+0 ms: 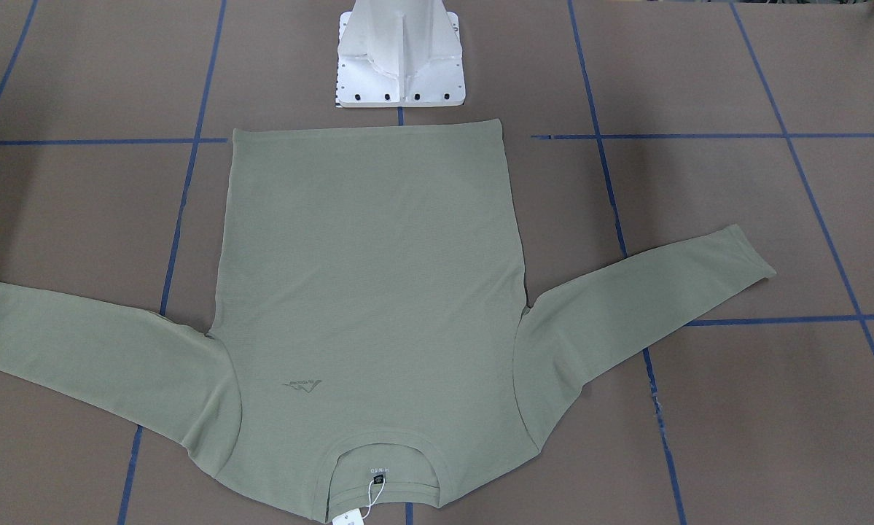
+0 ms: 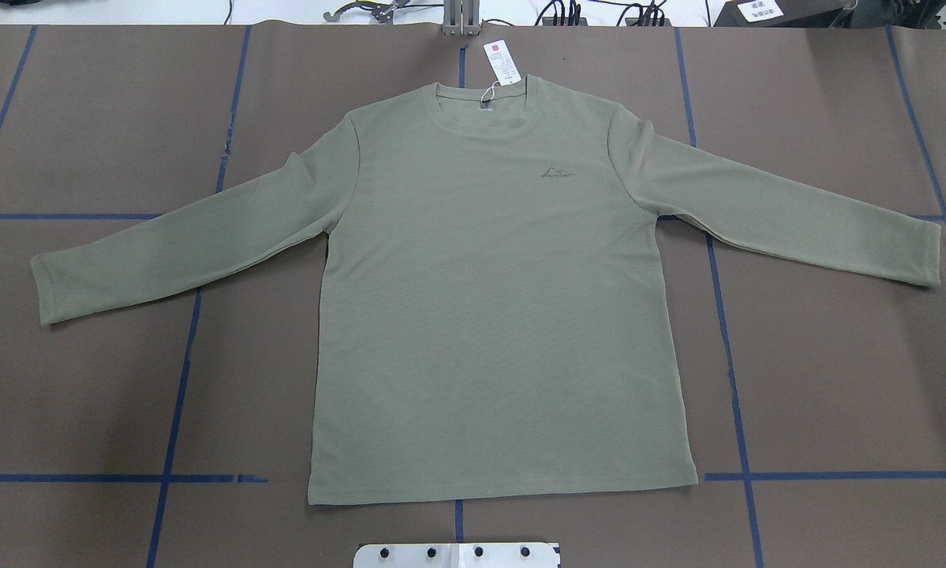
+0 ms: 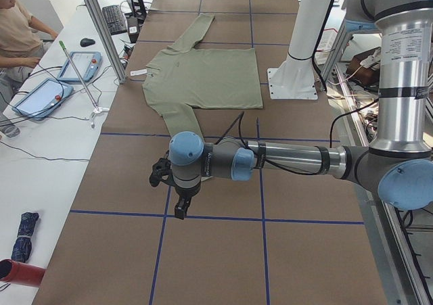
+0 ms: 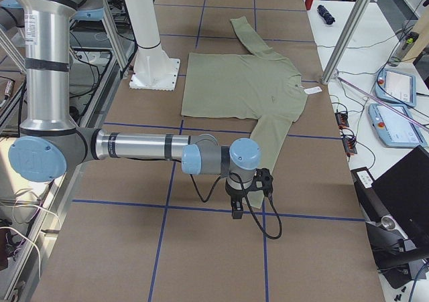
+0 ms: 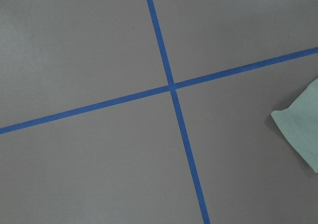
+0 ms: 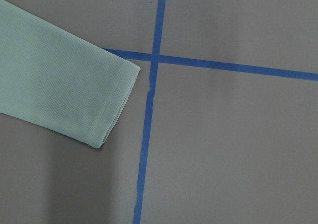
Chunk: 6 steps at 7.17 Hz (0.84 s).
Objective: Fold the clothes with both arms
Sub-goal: 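Move the right gripper toward the cuff of the sleeve nearest it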
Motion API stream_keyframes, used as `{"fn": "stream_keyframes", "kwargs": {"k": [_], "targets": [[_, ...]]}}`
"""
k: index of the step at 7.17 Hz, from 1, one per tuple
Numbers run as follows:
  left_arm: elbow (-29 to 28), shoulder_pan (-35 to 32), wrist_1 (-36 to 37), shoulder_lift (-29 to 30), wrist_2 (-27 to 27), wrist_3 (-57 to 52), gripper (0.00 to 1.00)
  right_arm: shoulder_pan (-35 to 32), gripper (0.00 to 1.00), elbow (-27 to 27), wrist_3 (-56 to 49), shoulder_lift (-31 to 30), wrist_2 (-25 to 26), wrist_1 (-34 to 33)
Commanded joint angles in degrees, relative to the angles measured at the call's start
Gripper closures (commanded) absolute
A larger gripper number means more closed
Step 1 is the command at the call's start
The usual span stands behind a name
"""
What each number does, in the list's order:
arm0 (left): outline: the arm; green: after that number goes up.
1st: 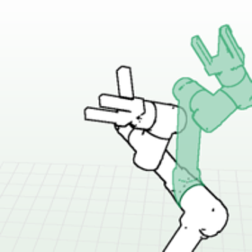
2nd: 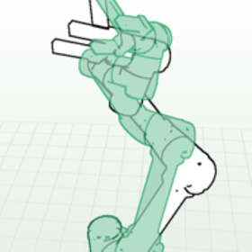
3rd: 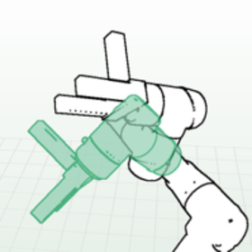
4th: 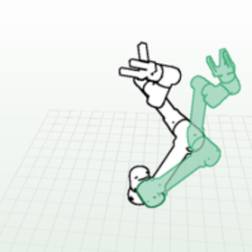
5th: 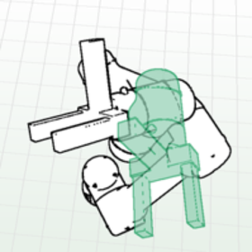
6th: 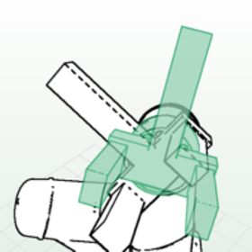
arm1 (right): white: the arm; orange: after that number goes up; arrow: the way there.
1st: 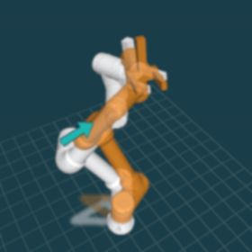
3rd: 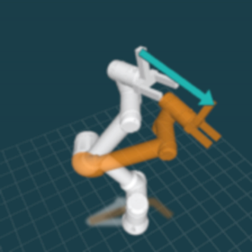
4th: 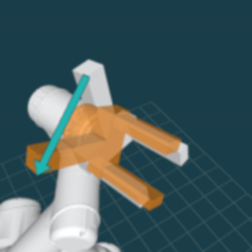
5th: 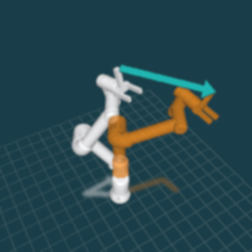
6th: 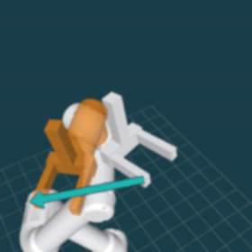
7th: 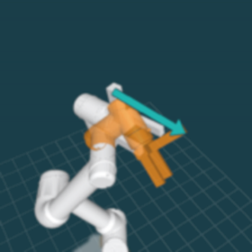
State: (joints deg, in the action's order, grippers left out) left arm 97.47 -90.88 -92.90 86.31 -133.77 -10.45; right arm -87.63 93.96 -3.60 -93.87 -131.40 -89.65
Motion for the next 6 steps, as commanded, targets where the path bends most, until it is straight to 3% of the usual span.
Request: {"fn": "stream_keyframes", "kwargs": {"k": [1, 4, 6], "targets": [[0.2, 0.7, -0.1, 0.0, 0.0, 0.0, 0.0, 0.0, 0.0, 0.1, 0.2, 0.0, 0.0, 0.0], [1.9, 0.7, -0.2, 2.4, 0.0, 0.0, 0.0, 0.1, 0.0, 1.4, 0.0, 1.1, -0.1, 0.2], [2.5, 0.5, -3.2, 5.3, -0.2, 0.2, 0.0, 0.1, 0.0, 5.9, 0.3, 3.1, 0.1, 1.0]]}}
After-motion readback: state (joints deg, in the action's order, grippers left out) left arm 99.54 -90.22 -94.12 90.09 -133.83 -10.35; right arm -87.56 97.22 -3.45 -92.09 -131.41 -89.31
